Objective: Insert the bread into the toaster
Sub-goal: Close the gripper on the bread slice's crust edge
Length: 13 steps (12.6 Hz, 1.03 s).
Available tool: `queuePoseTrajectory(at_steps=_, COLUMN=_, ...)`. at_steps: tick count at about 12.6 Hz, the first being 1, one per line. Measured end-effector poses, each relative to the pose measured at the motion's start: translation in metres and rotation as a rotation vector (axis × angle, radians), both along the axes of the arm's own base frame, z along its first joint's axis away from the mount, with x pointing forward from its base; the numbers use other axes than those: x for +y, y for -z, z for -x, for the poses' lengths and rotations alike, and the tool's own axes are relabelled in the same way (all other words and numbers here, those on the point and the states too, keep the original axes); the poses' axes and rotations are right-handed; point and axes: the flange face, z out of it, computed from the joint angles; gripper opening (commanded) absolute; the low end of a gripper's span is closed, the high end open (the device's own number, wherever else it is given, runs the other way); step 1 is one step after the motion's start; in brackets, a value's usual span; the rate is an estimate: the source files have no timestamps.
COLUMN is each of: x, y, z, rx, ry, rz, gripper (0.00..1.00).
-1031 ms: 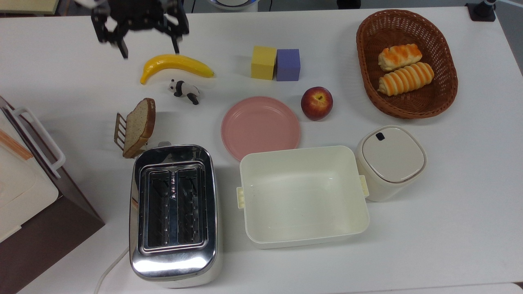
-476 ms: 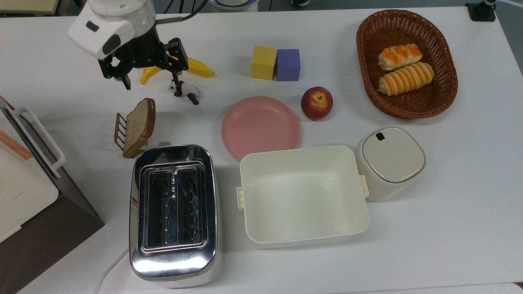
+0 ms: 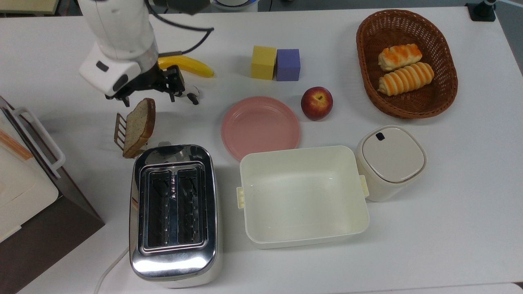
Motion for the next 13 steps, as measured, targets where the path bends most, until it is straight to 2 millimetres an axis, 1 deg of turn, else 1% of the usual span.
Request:
queuePoseTrajectory(at_steps=4, x=-0.004, y=0.032, z=-0.004, rx=0.053, ry=-0.011, rz=0.023, gripper=1.00)
queuePoseTrajectory(at_steps=13, x=-0.011, y=0.066, z=-0.007, rx=0.097, ry=-0.023, rz=0.051, gripper=1.00)
